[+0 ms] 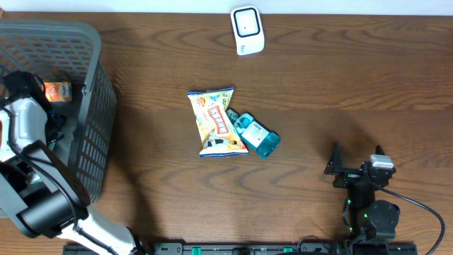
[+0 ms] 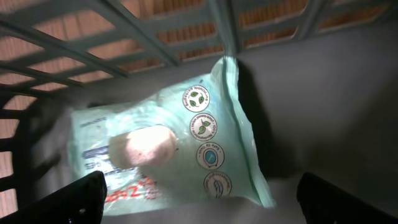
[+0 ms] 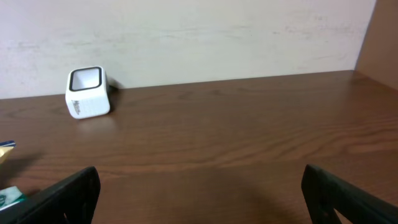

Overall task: Scan the item barcode
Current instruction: 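Return the left gripper to the basket and grasp the green wipes pack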

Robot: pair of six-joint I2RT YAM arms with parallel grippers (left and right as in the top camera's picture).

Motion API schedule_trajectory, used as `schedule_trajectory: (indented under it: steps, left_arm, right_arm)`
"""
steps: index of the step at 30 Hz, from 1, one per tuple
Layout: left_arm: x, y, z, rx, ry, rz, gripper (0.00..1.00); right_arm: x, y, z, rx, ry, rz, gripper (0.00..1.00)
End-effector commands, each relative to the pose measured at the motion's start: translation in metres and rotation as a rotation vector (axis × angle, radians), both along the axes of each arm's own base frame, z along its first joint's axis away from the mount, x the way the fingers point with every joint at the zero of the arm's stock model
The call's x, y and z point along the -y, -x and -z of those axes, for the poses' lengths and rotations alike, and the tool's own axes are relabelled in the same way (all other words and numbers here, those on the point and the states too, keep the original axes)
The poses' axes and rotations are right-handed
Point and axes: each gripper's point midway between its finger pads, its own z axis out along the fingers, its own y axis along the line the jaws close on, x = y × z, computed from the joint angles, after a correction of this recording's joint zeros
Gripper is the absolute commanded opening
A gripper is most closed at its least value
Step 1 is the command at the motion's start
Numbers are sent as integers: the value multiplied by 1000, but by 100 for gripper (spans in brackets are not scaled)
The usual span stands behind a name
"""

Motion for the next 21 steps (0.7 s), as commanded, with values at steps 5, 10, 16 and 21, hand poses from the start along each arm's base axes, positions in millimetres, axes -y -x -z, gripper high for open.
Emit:
schedule_trajectory:
  steps: [5,10,16,21]
  left_arm:
    - [7,13,43,-114,80,0,92]
    - [12,21,46,-152,104,-3,15]
    - [10,16,21,-98,69,-2,8]
    - [5,9,-19,2,5,-3,7]
  right_arm:
    - [-2,0,0,1,-2,-4,99]
    - [-2,0,0,1,-2,-4,99]
    - [-2,0,0,1,-2,-4,99]
    - [-2,0,0,1,-2,-4,99]
